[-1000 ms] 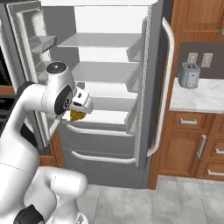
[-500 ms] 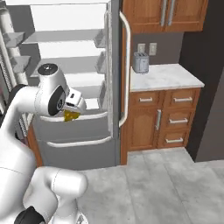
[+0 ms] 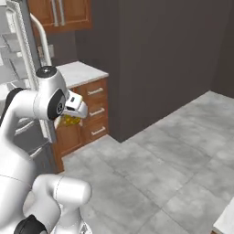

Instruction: Retrieve the sausage and cheese from the fridge and place them on the cutting board on the counter.

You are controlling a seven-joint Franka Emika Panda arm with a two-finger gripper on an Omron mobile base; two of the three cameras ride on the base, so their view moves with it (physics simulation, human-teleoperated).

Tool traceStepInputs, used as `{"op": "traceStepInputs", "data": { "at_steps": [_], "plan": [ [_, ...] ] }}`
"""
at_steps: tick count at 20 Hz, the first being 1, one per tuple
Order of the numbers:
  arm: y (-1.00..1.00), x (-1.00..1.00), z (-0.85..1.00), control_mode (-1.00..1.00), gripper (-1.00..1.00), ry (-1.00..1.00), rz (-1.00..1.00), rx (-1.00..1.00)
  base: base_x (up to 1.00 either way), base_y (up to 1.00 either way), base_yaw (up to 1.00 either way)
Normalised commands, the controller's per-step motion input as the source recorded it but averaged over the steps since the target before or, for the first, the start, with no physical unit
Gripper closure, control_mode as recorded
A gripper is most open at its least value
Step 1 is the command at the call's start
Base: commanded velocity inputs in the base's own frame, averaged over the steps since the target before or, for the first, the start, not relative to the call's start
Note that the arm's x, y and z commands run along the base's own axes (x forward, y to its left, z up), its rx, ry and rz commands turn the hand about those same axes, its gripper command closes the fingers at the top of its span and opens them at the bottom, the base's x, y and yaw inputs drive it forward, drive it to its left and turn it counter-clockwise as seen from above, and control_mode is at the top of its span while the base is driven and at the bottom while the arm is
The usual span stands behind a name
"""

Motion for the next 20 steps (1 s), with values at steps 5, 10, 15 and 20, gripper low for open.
{"op": "traceStepInputs", "data": {
  "at_steps": [5,10,15,20],
  "plan": [
    [0.0,0.0,0.0,1.0,1.0,0.0,0.0,0.0,0.0,0.02,-0.95],
    [0.0,0.0,0.0,1.0,1.0,0.0,0.0,0.0,0.16,0.1,-0.81],
    [0.0,0.0,0.0,1.0,1.0,0.0,0.0,0.0,0.61,0.44,-0.27],
    [0.0,0.0,0.0,1.0,1.0,0.0,0.0,0.0,0.65,0.49,-0.15]
  ]
}}
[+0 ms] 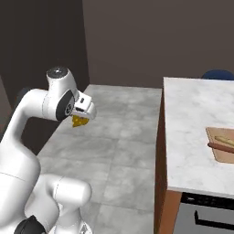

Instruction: Retrieve the sausage and cheese from the fridge and place them on the cutting board on the counter.

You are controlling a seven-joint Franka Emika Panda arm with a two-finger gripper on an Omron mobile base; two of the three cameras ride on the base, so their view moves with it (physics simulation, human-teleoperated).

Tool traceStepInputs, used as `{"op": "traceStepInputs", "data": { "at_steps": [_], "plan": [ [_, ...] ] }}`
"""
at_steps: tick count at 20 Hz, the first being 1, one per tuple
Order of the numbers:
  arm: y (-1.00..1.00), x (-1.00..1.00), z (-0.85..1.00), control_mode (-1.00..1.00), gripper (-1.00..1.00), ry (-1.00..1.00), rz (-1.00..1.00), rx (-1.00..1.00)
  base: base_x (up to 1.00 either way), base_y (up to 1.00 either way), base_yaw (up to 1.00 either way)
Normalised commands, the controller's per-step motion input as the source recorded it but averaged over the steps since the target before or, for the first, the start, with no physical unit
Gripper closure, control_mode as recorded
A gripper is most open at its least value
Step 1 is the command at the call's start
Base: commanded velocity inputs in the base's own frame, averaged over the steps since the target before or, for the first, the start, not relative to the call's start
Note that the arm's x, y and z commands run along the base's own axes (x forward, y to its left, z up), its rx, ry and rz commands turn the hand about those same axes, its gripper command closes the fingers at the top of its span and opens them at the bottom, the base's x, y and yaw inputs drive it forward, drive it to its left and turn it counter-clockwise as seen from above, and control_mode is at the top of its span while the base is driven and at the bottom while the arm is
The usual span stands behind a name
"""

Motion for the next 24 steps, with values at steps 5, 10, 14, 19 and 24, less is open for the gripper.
{"op": "traceStepInputs", "data": {
  "at_steps": [5,10,14,19,24],
  "plan": [
    [0.0,0.0,0.0,1.0,1.0,0.0,0.0,0.0,0.72,0.38,-0.22],
    [0.0,0.0,0.0,1.0,1.0,0.0,0.0,0.0,0.67,0.31,-0.34],
    [0.0,0.0,0.0,1.0,1.0,0.0,0.0,0.0,0.53,0.33,-0.51],
    [0.0,0.0,0.0,1.0,1.0,0.0,0.0,0.0,0.44,0.32,-0.64],
    [0.0,0.0,0.0,1.0,1.0,0.0,0.0,0.0,0.39,0.3,-0.7]
  ]
}}
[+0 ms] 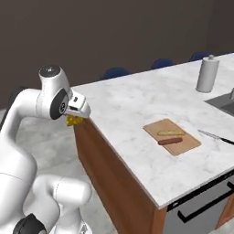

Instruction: Retrieve the sausage and cheese from the fridge and place them on the cutting board on the counter.

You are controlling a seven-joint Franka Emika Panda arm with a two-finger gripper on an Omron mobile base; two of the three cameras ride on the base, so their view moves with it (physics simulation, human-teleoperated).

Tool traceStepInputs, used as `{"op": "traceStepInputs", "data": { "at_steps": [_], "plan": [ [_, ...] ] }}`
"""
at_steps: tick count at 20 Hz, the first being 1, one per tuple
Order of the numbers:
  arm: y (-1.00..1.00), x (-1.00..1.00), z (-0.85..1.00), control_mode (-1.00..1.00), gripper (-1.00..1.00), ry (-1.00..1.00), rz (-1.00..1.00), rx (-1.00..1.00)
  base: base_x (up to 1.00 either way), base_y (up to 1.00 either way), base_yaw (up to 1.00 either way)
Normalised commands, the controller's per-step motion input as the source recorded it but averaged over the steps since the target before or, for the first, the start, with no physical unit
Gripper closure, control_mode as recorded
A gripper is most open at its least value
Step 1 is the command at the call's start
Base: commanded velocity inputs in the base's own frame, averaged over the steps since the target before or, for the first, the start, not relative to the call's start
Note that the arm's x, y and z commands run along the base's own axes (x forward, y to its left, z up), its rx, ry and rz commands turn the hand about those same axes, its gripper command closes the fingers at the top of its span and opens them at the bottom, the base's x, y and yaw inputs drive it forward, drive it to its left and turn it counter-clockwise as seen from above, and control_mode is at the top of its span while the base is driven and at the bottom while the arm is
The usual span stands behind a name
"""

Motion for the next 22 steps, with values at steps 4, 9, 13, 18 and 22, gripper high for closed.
{"op": "traceStepInputs", "data": {
  "at_steps": [4,9,13,18,22],
  "plan": [
    [0.0,0.0,0.0,1.0,1.0,0.0,0.0,0.0,0.38,0.28,-0.72],
    [0.0,0.0,0.0,1.0,1.0,0.0,0.0,0.0,0.43,0.31,-0.68],
    [0.0,0.0,0.0,1.0,1.0,0.0,0.0,0.0,0.46,0.42,-0.52],
    [0.0,0.0,0.0,1.0,1.0,0.0,0.0,0.0,0.41,0.55,-0.4],
    [0.0,0.0,0.0,1.0,1.0,0.0,0.0,0.0,0.52,0.52,-0.35]
  ]
}}
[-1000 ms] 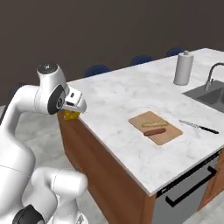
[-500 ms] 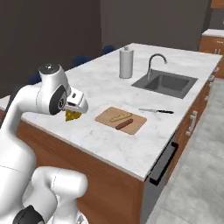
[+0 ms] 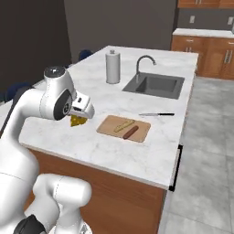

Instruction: Retrieve the sausage and cheese from the fridge and place them on the cutting board on the counter.

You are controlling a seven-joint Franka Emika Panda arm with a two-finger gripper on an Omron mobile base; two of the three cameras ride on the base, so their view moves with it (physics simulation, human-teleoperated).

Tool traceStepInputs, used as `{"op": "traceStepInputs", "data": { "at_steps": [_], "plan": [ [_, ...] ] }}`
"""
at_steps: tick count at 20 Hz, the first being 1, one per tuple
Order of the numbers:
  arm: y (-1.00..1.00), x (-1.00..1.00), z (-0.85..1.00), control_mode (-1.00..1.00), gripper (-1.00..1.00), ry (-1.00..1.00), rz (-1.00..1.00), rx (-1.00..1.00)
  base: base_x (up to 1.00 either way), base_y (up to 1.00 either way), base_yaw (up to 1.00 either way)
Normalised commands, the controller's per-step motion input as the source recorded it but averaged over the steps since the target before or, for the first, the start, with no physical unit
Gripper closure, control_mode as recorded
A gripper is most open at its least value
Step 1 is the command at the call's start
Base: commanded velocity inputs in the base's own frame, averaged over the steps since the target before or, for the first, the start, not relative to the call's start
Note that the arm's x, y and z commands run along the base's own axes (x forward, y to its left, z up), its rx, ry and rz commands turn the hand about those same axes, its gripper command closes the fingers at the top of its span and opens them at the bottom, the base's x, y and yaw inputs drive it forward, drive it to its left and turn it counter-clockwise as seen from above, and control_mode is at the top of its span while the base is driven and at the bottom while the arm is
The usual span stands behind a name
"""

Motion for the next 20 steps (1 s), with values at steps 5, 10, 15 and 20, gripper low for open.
{"op": "traceStepInputs", "data": {
  "at_steps": [5,10,15,20],
  "plan": [
    [0.0,0.0,0.0,1.0,1.0,0.0,0.0,0.0,0.55,0.39,-0.42],
    [0.0,0.0,0.0,1.0,1.0,0.0,0.0,0.0,0.46,0.33,-0.34],
    [0.0,0.0,0.0,1.0,1.0,0.0,0.0,0.0,0.18,0.17,-0.1],
    [0.0,0.0,0.0,1.0,1.0,0.0,0.0,0.0,0.0,0.0,0.0]
  ]
}}
